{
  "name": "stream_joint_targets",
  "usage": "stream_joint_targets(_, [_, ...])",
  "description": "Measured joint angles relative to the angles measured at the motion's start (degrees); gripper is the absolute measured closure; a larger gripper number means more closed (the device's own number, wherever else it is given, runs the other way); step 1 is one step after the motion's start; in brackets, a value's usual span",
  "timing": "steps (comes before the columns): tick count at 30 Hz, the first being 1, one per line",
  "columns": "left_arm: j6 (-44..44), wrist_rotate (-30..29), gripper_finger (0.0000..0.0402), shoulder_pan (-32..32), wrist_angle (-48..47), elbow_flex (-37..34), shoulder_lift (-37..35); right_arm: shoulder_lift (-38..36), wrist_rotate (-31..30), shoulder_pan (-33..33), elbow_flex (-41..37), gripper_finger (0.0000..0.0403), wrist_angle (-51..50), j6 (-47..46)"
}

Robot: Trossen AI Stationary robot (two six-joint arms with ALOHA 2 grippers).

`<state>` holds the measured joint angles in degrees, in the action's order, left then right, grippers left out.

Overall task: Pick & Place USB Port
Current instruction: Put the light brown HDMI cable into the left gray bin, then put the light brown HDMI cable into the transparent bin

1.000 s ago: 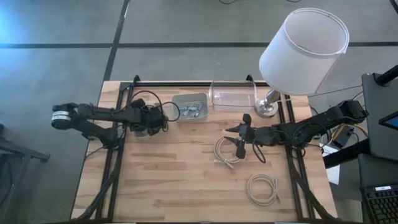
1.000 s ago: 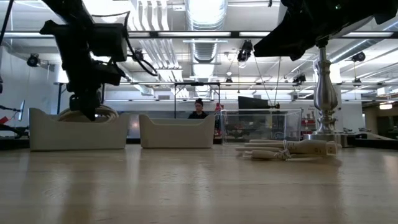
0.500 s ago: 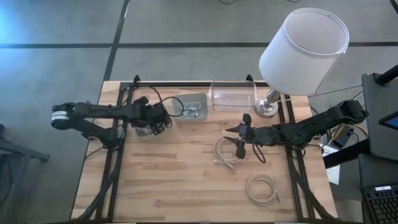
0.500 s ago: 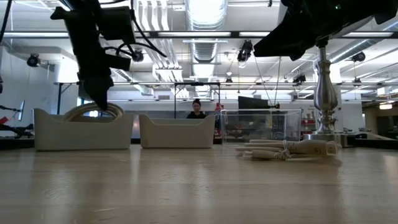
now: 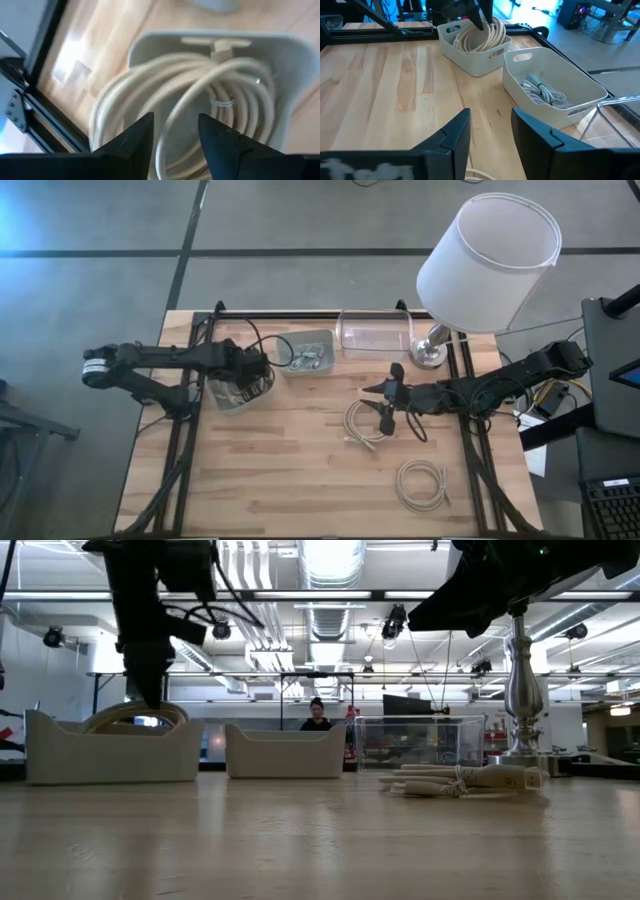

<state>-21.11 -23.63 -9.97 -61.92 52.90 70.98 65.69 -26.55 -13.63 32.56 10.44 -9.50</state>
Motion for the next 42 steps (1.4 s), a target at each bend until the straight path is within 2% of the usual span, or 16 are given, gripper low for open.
stream_joint_targets(6, [0.1,0.7,0.0243,-0.1,-2.8,5.2,-0.1,0.0,0.0,0.0,0.0,0.0264,0.0,0.0])
stream_joint_targets(14, [-0.4,2.5,0.0243,0.1,-1.7,7.5,-0.1,0.0,0.0,0.0,0.0,0.0268,-0.1,0.0])
stream_joint_targets(17, [-0.8,4.6,0.0243,0.7,2.9,7.6,-0.1,0.0,0.0,0.0,0.0,0.0261,-2.6,-1.1])
stream_joint_targets(21, [0.9,4.8,0.0243,2.4,12.6,6.4,-0.1,0.0,0.0,0.0,0.0,0.0249,-11.1,-4.2])
stream_joint_targets(26, [6.2,5.1,0.0243,6.0,27.0,3.6,-0.1,0.0,0.0,0.4,0.0,0.0237,-21.3,-13.8])
stream_joint_targets(31, [9.5,6.2,0.0243,9.1,40.7,0.3,-0.1,0.6,0.0,1.3,-0.3,0.0232,-24.9,-18.5])
stream_joint_targets(39, [9.5,6.3,0.0243,10.5,45.2,-1.6,-0.1,8.8,0.1,2.0,-0.6,0.0232,-24.8,-20.6])
stream_joint_targets(42, [9.5,6.2,0.0243,10.5,45.9,-2.8,-0.1,12.6,3.5,2.4,-0.6,0.0232,-23.4,-20.7])
